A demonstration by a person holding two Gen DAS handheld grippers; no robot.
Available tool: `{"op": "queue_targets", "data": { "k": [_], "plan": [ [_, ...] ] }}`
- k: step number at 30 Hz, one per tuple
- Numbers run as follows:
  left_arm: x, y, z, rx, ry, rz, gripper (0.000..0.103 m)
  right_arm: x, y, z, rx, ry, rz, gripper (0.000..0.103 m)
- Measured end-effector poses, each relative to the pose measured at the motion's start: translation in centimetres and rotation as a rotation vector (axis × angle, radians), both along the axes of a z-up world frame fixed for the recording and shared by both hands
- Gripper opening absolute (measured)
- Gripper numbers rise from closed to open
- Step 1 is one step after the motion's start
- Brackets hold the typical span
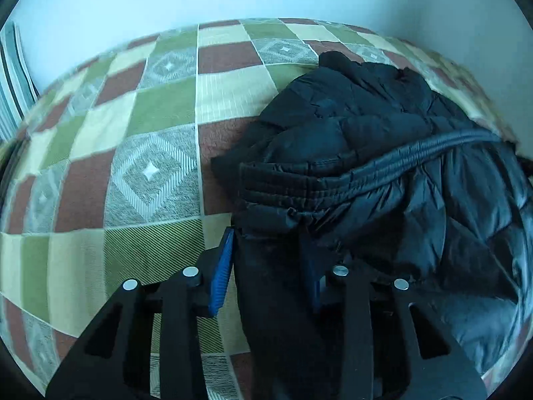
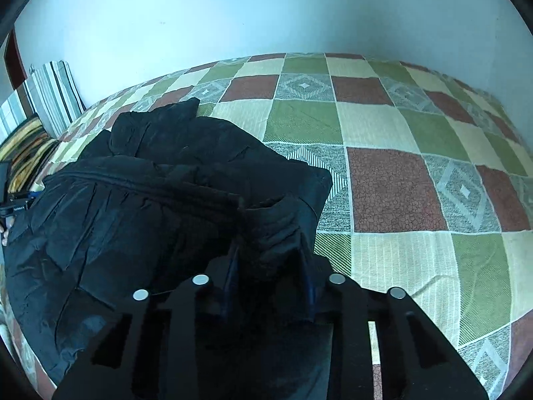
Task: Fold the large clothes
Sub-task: 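Grasp the folded jacket waistband with both grippers and fold it over again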
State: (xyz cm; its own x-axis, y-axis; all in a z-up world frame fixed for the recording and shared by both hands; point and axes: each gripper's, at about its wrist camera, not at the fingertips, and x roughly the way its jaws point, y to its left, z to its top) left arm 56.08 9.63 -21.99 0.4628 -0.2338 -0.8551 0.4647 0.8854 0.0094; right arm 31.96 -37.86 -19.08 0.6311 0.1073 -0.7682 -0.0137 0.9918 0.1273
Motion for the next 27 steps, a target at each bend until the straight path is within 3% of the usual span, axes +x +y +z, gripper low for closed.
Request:
{"op": "queue_targets", "data": {
  "k": [4,7,10,19,27],
  "plan": [
    [-1.0,-0.7,0.3,0.074,-0.048,0.011,0.01,-0.6,0.8,0.7,-0.054,-0.035,-0.002,0.022],
    [-1.5,-0.8,1.0,0.106,-0.089,0.033,0.006,-1.5,1.4,1.5,-0.087,-0.069,-0.005,0.017],
    [-2.7,-1.1,2.0,0.147,-0.156,0.045,0.004,-2.2,1.9,2.2,-0.122,-0.102,-0.01,0.015],
    [-3.3,-1.5,7.3,0.12,-0.332,0.124,0.003,-2.3,1.8,6.2,-0.138,-0.219,-0.031,0.014],
    [1.9,-4.3,10.0,0.149,-0.402,0.227,0.003,3.9,0.9,8.2,-0.15,-0.265,-0.094,0.014]
  ]
}}
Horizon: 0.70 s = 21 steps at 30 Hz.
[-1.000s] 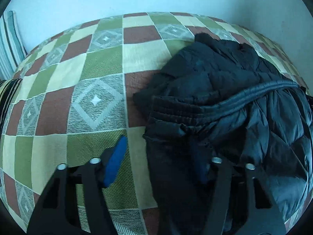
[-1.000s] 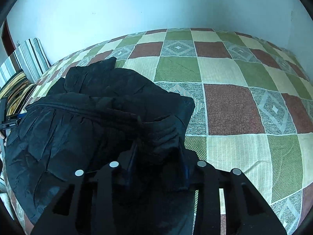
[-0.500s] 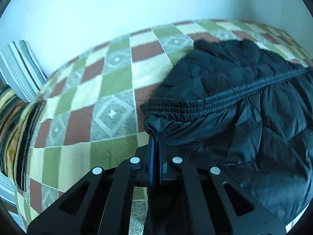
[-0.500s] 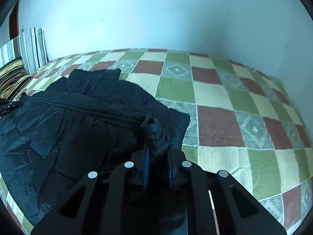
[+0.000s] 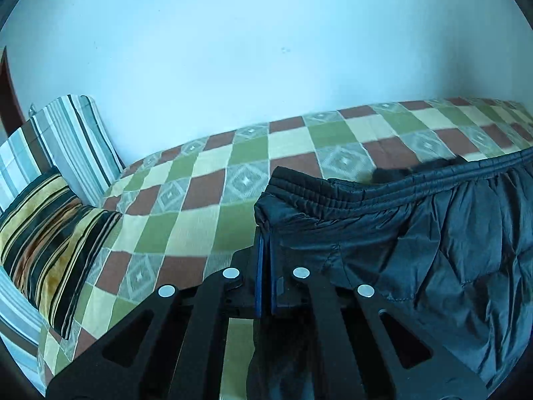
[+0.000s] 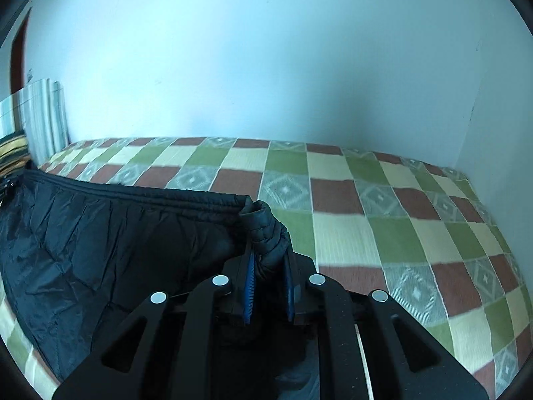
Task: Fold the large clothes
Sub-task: 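Grasp the folded jacket waistband with both grippers and fold it over again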
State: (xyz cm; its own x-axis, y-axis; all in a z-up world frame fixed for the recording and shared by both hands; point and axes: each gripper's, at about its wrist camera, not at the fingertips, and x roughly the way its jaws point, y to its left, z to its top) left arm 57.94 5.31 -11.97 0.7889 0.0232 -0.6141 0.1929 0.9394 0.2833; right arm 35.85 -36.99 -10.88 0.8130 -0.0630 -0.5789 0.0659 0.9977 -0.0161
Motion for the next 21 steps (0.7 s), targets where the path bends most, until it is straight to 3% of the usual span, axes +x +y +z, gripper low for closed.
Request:
{"op": "queue_targets", "data": {
  "k": [4,9,16,21],
  "plan": [
    [3.7,-1.7,-1.4,0.043,0.01,0.051,0.003,4.8,-0.2,-1.1,0.017,0.03,-0.037,0.014],
    [7.1,-2.7,-5.9,0.112,0.076,0.092,0.003,9.3,0.0,-5.3,-0.006,0.144,-0.046,0.014],
    [8.7,-2.9,-11.7,0.148,0.141,0.114,0.003,11.5,-0.3,-10.5,0.012,0.255,-0.05,0.015],
    [9.5,-2.8,-13.0,0.131,0.159,0.128,0.002,12.2,-0.8,-12.6,0.05,0.299,-0.055,0.019]
  ]
}}
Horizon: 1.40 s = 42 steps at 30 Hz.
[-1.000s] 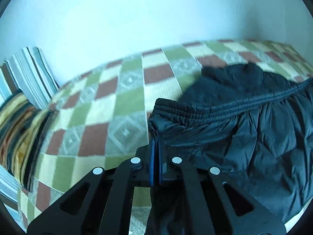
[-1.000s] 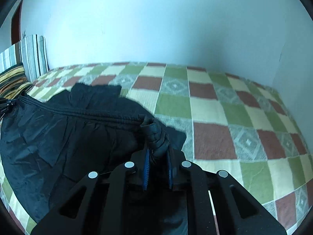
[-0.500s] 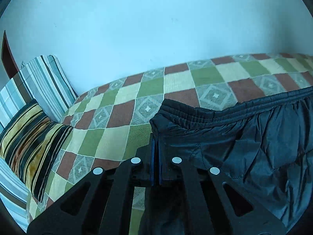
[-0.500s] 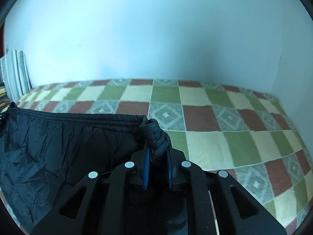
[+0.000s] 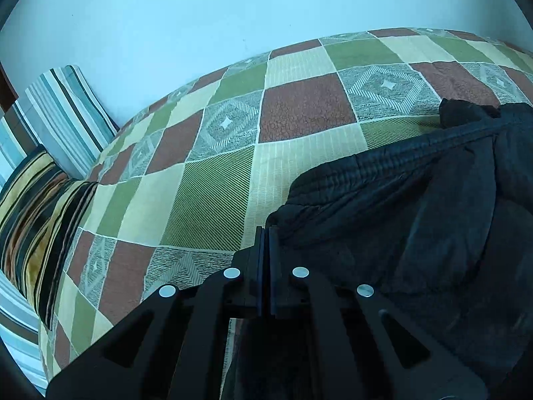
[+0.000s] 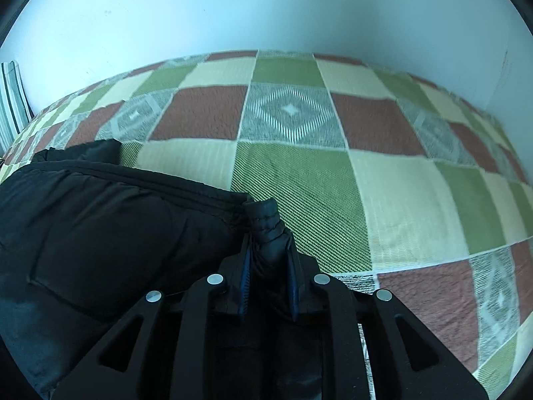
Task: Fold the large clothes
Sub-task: 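Grasp the folded jacket waistband with both grippers and fold it over again, then open both grippers and press the folded jacket flat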
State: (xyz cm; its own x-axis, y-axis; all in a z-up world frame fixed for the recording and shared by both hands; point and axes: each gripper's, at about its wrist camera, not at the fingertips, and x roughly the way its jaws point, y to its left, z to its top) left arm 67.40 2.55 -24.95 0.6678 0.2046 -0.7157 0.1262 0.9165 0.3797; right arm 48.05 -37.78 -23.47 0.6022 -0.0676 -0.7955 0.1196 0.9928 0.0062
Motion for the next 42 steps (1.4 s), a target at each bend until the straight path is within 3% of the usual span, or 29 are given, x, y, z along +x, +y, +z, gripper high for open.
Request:
{"op": "queue_targets", "data": {
  "k": [7,10,11,12,15,20,26,31,36,42],
  "plan": [
    [0.1,-0.9,-1.3,0.057,-0.002,0.004,0.002,0.2,0.3,-0.1,-0.029,0.006,-0.006,0.023],
    [-0.2,-0.7,-0.5,0.055,0.005,0.0,0.004,0.1,0.2,0.6,-0.041,0.006,-0.029,0.038],
    [-0.4,-0.6,-0.1,0.053,0.011,0.002,0.005,0.0,0.0,0.9,-0.047,0.006,-0.043,0.049],
    [-0.7,-0.4,0.2,0.05,0.014,0.01,0.012,-0.2,-0.3,1.3,-0.054,0.004,-0.064,0.057],
    [-2.1,0.5,2.1,0.015,-0.006,0.034,0.03,-1.5,-0.7,2.9,-0.05,-0.018,-0.11,0.059],
    [-5.6,0.0,6.2,-0.076,-0.049,0.028,0.031,-3.9,1.4,6.4,-0.011,-0.076,-0.134,0.059],
    [-10.7,-3.6,8.3,-0.211,-0.075,-0.009,0.043,-6.1,8.6,9.1,0.098,-0.151,-0.071,0.059],
    [-12.8,-7.9,6.1,-0.276,-0.041,-0.032,0.049,-5.1,14.4,8.2,0.11,-0.146,-0.005,0.059],
    [-12.4,-8.9,2.8,-0.225,-0.04,0.007,0.052,-4.2,16.8,4.5,0.021,-0.099,-0.009,0.059],
    [-11.4,-9.4,-0.2,-0.189,-0.04,0.026,0.054,-2.7,16.8,1.2,0.006,-0.045,-0.024,0.061]
  ]
}}
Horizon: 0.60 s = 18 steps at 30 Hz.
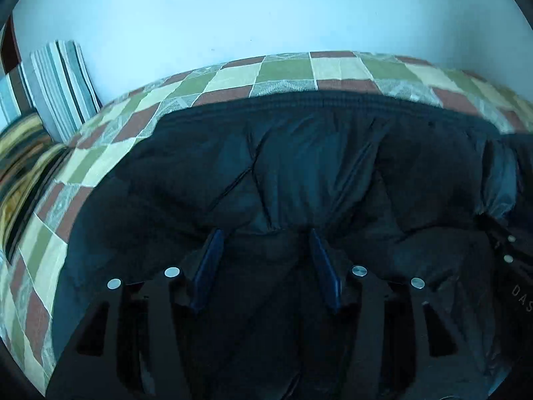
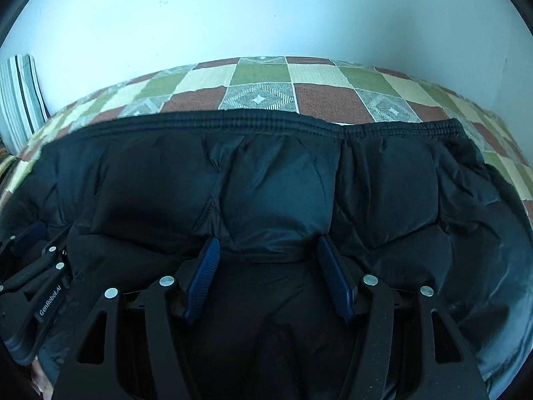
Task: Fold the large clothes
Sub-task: 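Open both grippers and press the folded jacket flat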
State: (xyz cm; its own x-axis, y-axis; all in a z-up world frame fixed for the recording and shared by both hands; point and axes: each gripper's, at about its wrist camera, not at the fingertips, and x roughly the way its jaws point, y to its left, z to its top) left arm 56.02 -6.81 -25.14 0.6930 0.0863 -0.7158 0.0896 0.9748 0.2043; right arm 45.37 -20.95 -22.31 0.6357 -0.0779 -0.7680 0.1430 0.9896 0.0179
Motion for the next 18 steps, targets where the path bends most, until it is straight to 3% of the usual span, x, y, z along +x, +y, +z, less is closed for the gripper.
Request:
{"op": "queue_targets", "data": {
  "k": [8,18],
  "plan": [
    [-0.1,0.2,-1.8,-0.021,-0.02,0.001,0.054,-0.2,0.3,-1.5,-0.03,-0.042,-0.018,0.061],
    [0.0,0.4,-1.8,-0.037,-0.015,-0.002,0.054,-0.2,0.5,-1.4,-0.041,-0.045,-0.021,0.061]
  ]
}}
